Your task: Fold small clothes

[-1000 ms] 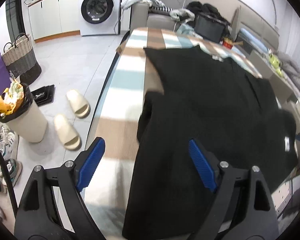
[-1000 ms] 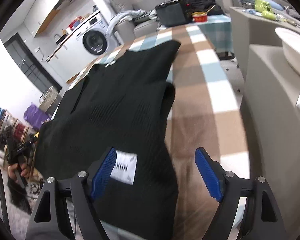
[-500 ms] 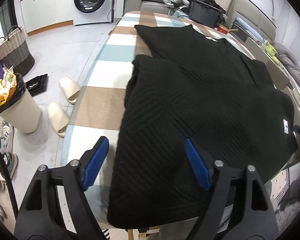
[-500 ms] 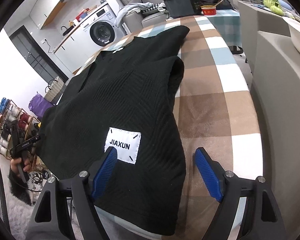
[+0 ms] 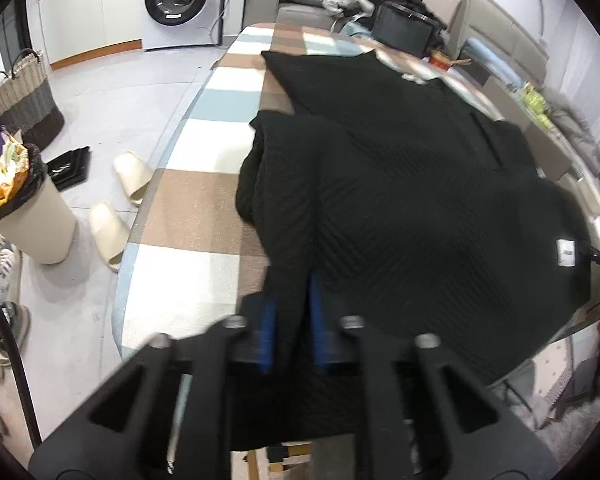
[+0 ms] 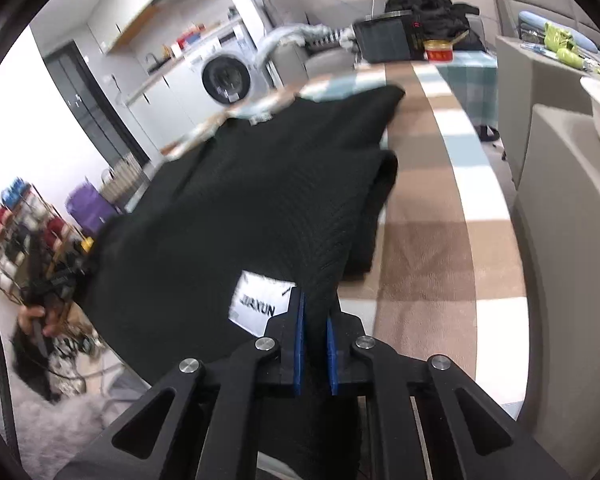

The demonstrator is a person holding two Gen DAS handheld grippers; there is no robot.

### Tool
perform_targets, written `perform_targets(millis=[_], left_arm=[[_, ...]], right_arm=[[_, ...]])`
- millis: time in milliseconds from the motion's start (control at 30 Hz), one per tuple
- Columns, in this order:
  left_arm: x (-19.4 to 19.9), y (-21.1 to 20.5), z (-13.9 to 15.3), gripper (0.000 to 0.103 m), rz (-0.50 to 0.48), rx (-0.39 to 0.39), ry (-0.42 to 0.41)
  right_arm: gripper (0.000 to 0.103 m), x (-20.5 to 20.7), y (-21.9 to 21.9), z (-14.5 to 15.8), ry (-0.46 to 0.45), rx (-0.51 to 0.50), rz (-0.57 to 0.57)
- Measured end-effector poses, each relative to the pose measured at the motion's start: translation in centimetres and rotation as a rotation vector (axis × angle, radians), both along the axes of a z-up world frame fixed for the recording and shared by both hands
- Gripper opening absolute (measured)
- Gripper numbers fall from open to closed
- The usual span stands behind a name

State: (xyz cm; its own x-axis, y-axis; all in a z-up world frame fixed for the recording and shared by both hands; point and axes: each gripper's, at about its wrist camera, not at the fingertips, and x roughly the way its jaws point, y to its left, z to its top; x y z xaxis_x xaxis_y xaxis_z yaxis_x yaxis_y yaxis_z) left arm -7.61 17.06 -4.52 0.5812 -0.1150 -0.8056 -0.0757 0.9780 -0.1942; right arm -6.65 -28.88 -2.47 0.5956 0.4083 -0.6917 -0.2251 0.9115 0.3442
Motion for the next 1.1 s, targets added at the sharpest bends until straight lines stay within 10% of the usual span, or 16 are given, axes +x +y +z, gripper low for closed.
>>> perform_targets(millis=[467,633,800,1100], left_arm=[[2.4,2.5,7.1,0.004,0.005,-0.192,-0.208],[5.2,2.2,7.7,0.004,-0.009,-0.137,-0.200],[5.3,1.8,6.7,0.004,-0.007,-0.106,-0.173],[4.5,2.0,5.1,0.004,0.019,-0.093,-0.149]], right_arm=[[0.005,3.6,-1.4,6.5,-0.206,0.265,-0.076],[0.010,6.6,-0.8,5.6,-0.057,0.079,-0.098],[0.051,4.3,-1.2,1.6,0.080,0.038,-0.094],[0.048,2.5,-0.3,-2.2,0.136,0.034,-0.063]])
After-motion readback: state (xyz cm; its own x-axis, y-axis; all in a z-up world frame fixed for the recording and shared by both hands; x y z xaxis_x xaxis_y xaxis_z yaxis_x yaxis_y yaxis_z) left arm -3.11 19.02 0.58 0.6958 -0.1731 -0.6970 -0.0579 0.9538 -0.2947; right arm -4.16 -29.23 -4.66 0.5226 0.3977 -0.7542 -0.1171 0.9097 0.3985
